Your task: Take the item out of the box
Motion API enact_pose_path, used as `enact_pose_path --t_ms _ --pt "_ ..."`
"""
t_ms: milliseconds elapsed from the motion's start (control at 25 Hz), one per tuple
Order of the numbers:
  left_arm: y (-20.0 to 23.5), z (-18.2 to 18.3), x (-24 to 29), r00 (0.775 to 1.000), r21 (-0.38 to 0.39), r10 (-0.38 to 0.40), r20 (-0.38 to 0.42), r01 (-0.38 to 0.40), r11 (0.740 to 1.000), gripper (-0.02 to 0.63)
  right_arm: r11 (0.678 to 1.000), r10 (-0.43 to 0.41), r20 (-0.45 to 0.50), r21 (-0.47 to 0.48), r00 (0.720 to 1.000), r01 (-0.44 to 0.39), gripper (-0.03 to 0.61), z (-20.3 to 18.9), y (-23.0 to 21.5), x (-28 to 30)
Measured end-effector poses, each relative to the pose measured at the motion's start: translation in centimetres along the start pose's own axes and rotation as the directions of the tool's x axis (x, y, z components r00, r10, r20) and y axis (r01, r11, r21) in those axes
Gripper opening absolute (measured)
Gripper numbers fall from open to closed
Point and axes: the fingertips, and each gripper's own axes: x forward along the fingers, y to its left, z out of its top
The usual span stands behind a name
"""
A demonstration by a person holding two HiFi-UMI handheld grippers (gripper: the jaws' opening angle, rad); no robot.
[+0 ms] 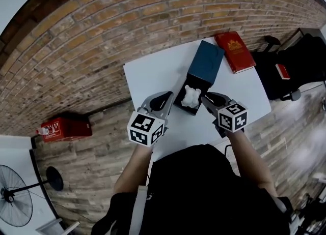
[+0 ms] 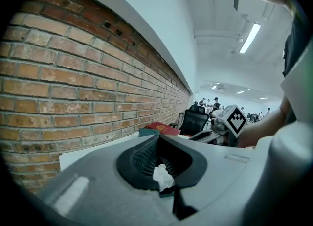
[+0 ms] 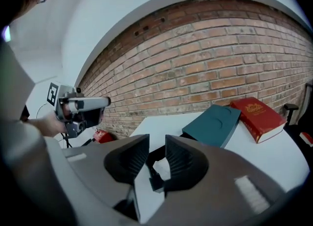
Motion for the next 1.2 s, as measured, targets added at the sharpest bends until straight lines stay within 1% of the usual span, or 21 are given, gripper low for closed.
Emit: enact_pose_path --t_ms 160,280,400,520,720,800,880,1000,1080,1200 --pt "0.9 -0.2 2.2 0.999 -0.012 0.027 -0.017 -0.027 1.000 0.003 0.999 0.034 -0.110 -0.032 0.993 -0.038 0.123 -1.3 -2.8 3.4" --pt "1.7 -0.9 3.2 0.998 -0.025 0.046 -0.034 -0.047 0.999 0.003 0.996 0.054 -0.198 -0.055 0.979 -0.066 0.146 -2.7 -4.2 6.0" --pt "2.1 -1.7 3.9 0.997 -0.034 0.064 -0.048 -0.065 0.997 0.003 0.993 0.060 -0.274 -0.080 0.960 -0.085 0.156 -4.2 -5.3 8.3" --pt "2.4 -2.5 4.3 0.996 -0.056 0.075 -0.053 -0.078 0.995 0.003 0.990 0.058 -0.359 -0.103 0.932 -0.102 0.169 -5.8 -6.0 10.0" --pt "3.3 -3.3 4.4 0.993 -0.082 0.104 -0.057 -0.108 0.991 0.003 0.985 0.046 -0.490 -0.125 0.871 -0.122 0.197 -8.6 -7.0 11.8" --pt "3.6 -3.6 4.3 0.992 -0.088 0.113 -0.060 -0.118 0.989 0.005 0.983 0.039 -0.521 -0.132 0.853 -0.126 0.202 -9.4 -7.2 12.3" --pt "3.6 -3.7 4.2 0.991 -0.094 0.119 -0.060 -0.124 0.988 0.003 0.982 0.027 -0.540 -0.142 0.841 -0.122 0.204 -9.8 -7.4 12.7" --pt "3.7 -4.0 3.7 0.990 -0.102 0.126 -0.064 -0.132 0.986 0.003 0.980 -0.015 -0.573 -0.172 0.819 -0.102 0.199 -10.1 -7.8 12.9" --pt "3.8 -4.2 3.2 0.989 -0.103 0.132 -0.067 -0.139 0.985 0.005 0.978 -0.029 -0.595 -0.184 0.803 -0.101 0.201 -10.3 -7.8 13.0" --pt "4.0 -4.4 2.5 0.988 -0.101 0.138 -0.065 -0.144 0.984 0.003 0.976 -0.044 -0.615 -0.196 0.787 -0.098 0.202 -10.6 -7.8 13.0"
